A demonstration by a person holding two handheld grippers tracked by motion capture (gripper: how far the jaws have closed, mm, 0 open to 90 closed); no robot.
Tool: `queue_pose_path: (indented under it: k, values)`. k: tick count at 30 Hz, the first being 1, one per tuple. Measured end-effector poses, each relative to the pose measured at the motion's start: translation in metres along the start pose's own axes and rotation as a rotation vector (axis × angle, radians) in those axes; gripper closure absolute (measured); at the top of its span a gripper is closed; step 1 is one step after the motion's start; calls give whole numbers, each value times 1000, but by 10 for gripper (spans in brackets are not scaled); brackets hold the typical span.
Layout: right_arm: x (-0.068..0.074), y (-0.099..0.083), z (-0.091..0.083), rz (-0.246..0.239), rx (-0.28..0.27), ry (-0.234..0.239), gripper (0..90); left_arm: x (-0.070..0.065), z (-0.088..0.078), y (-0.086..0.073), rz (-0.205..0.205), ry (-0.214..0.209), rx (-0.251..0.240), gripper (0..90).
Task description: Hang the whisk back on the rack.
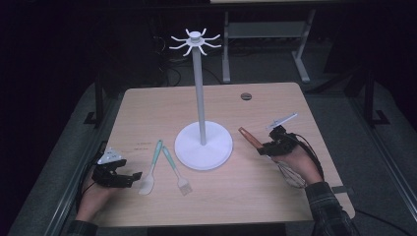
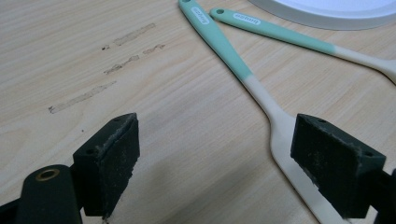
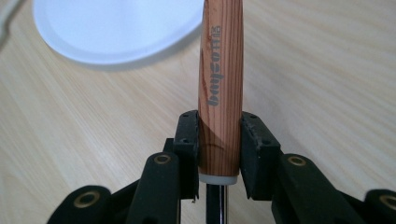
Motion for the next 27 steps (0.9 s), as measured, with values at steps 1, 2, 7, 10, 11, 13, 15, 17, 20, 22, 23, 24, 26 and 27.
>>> queue_pose_path:
  k: [1,2,7,10,11,13,15,17,20,22,23,24,26,27]
  values:
    - [0,1,-3,7,-11,4,702,0,0,0,-1,0,-2,153]
    - [0,2,-5,9,-27,4,702,0,0,0,-1,0,-3,153]
    - [0,7,-16,18,-105,9,703,0,-1,1,1,1,-9,153]
    - [0,13,-25,35,-183,21,703,0,-1,1,-1,0,-13,153]
    - [0,13,-25,35,-183,21,703,0,-1,1,-1,0,-13,154]
    - [-1,16,-30,37,-219,29,703,0,-2,1,2,2,-11,154]
    - [0,19,-36,36,-255,39,703,0,-2,1,1,1,-14,154]
    - [0,21,-40,42,-282,46,703,0,-2,2,2,1,-18,154]
    - [2,26,-47,50,-323,68,703,-1,-2,2,3,1,-21,154]
    - [4,30,-51,48,-348,79,703,-1,-3,2,4,1,-20,154]
    - [5,31,-54,43,-358,80,703,-1,-3,2,4,1,-20,154]
    - [6,33,-56,39,-366,80,703,-1,-2,2,6,0,-21,154]
    - [7,35,-58,37,-375,83,703,-1,-2,2,6,-1,-20,154]
    - [8,39,-62,36,-402,94,703,-2,-2,2,5,-2,-21,154]
Point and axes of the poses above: each handheld gripper's, and its own axes: z roughly forward along the jaws, y roughly out of its top, x roughly to its left, the point moved 8 cm from there along z, roughly forward along the jaws, and after that the axes turned 8 degrees about -z, right-handed, at the moved point
